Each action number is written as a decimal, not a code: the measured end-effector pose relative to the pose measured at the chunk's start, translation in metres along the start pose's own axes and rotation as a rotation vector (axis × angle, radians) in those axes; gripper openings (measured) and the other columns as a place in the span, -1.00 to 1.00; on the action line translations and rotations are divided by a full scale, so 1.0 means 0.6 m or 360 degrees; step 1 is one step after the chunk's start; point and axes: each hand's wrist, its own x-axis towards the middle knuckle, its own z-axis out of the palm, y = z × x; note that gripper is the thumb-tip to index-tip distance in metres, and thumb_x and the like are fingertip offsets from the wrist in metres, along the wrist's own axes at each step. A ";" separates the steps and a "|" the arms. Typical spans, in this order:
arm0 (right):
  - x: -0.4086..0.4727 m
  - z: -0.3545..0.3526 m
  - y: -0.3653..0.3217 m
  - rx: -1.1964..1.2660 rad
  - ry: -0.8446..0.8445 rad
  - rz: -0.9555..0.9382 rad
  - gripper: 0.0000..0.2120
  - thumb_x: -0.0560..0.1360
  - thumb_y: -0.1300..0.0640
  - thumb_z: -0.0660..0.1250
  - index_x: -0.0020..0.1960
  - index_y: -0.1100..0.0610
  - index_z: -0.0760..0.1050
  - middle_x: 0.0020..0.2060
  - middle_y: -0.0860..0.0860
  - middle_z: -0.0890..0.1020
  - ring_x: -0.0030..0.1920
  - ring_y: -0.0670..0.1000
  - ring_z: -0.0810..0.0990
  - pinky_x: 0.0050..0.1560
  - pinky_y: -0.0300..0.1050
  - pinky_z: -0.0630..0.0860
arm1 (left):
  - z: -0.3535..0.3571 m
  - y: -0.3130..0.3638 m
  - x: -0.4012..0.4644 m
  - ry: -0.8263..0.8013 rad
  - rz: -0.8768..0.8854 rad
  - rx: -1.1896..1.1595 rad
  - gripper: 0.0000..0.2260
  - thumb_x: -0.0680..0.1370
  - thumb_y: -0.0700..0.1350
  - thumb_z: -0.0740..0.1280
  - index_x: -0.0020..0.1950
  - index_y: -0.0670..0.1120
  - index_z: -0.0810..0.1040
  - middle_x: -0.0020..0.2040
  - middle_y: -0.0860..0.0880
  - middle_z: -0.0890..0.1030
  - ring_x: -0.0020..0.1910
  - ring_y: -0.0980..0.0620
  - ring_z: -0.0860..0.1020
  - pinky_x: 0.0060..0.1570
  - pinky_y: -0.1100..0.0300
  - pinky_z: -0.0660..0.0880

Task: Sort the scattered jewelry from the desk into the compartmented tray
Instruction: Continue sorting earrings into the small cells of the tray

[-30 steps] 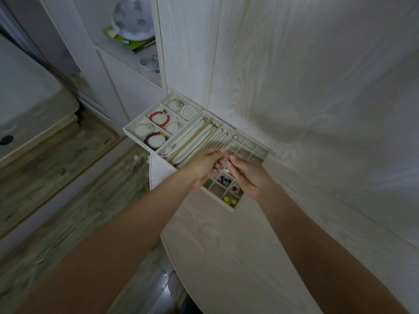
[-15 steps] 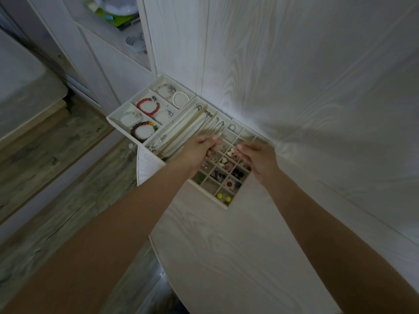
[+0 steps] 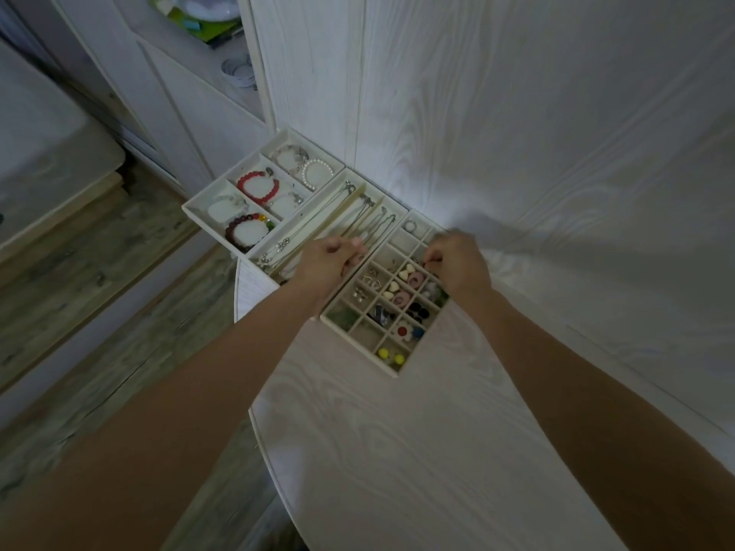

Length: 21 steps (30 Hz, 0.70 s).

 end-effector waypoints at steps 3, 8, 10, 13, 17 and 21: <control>0.011 0.002 -0.005 -0.0214 -0.0014 0.0004 -0.90 0.41 0.37 0.37 -0.20 0.25 0.65 -0.18 0.15 0.63 -0.22 0.05 0.63 -0.15 -0.12 0.60 | 0.001 -0.001 -0.001 -0.0010 0.0007 0.0027 -0.83 0.58 -0.09 0.27 -0.14 -0.10 0.60 -0.36 0.03 0.45 -0.42 0.16 0.33 -0.49 0.44 0.31; 0.023 0.007 -0.006 -0.0350 -0.0132 0.0051 -0.90 0.42 0.34 0.40 -0.10 0.21 0.66 -0.08 0.12 0.59 -0.15 0.03 0.60 -0.10 -0.13 0.60 | 0.003 0.002 -0.001 -0.0023 0.0033 0.0004 -0.82 0.59 -0.11 0.25 -0.13 -0.13 0.60 -0.36 0.02 0.45 -0.42 0.16 0.33 -0.49 0.43 0.31; 0.023 0.004 0.000 -0.0241 -0.0059 0.0092 -0.90 0.44 0.32 0.39 -0.10 0.20 0.65 -0.09 0.10 0.58 -0.17 0.01 0.60 -0.14 -0.23 0.54 | 0.003 0.004 0.001 -0.0019 0.0024 -0.0029 -0.81 0.60 -0.12 0.25 -0.11 -0.16 0.60 -0.36 0.02 0.45 -0.45 0.18 0.33 -0.50 0.44 0.31; 0.019 -0.005 0.009 -0.0126 0.0124 0.0231 -0.89 0.45 0.35 0.38 -0.16 0.19 0.64 -0.15 0.06 0.59 -0.23 -0.02 0.61 -0.22 -0.27 0.44 | 0.003 0.004 0.004 -0.0004 0.0004 -0.0076 -0.82 0.59 -0.12 0.26 -0.07 -0.18 0.60 -0.37 0.02 0.45 -0.49 0.23 0.34 -0.49 0.45 0.31; 0.023 -0.002 0.015 -0.0129 -0.0027 0.0222 -0.95 0.43 0.29 0.42 -0.13 0.21 0.66 -0.17 0.05 0.59 -0.28 -0.05 0.55 -0.23 -0.27 0.44 | 0.002 0.005 0.006 0.0008 -0.0007 -0.0044 -0.82 0.59 -0.12 0.25 -0.11 -0.13 0.60 -0.40 0.06 0.47 -0.45 0.19 0.33 -0.47 0.43 0.30; 0.034 0.007 0.013 -0.0279 -0.0109 0.0105 -0.92 0.45 0.27 0.40 -0.08 0.22 0.65 -0.10 0.10 0.58 -0.20 -0.02 0.57 -0.15 -0.21 0.55 | 0.003 0.008 0.006 -0.0005 -0.0012 -0.0037 -0.83 0.59 -0.13 0.25 -0.12 -0.12 0.60 -0.37 0.03 0.46 -0.42 0.16 0.32 -0.47 0.44 0.31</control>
